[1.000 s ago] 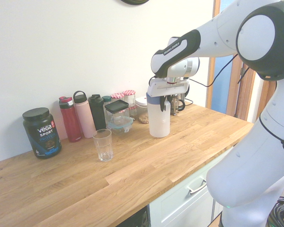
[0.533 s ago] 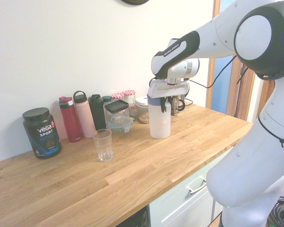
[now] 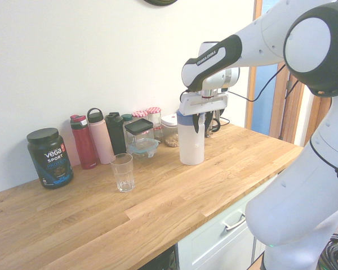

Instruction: Pour me some water

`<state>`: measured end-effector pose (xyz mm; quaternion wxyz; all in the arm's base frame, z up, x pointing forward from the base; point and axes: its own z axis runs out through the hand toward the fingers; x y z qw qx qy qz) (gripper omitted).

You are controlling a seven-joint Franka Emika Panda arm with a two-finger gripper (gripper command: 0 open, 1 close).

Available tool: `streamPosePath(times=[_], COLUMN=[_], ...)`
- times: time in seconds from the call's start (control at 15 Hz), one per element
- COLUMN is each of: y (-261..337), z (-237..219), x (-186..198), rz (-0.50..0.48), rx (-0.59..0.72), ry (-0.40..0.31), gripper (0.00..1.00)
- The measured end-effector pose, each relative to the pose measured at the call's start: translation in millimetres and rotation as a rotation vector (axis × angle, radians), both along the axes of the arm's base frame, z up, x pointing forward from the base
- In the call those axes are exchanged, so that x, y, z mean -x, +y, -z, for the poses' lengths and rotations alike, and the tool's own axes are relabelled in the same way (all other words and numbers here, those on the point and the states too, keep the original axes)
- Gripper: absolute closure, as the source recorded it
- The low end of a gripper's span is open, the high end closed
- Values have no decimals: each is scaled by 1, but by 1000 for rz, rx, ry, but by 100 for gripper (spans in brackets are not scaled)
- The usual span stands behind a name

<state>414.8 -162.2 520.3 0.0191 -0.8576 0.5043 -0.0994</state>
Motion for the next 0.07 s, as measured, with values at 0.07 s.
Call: streamPosePath(times=[0.07], y=[6], z=[-13], x=[9], rz=[-7], rx=[-2], ry=[13], gripper=[0])
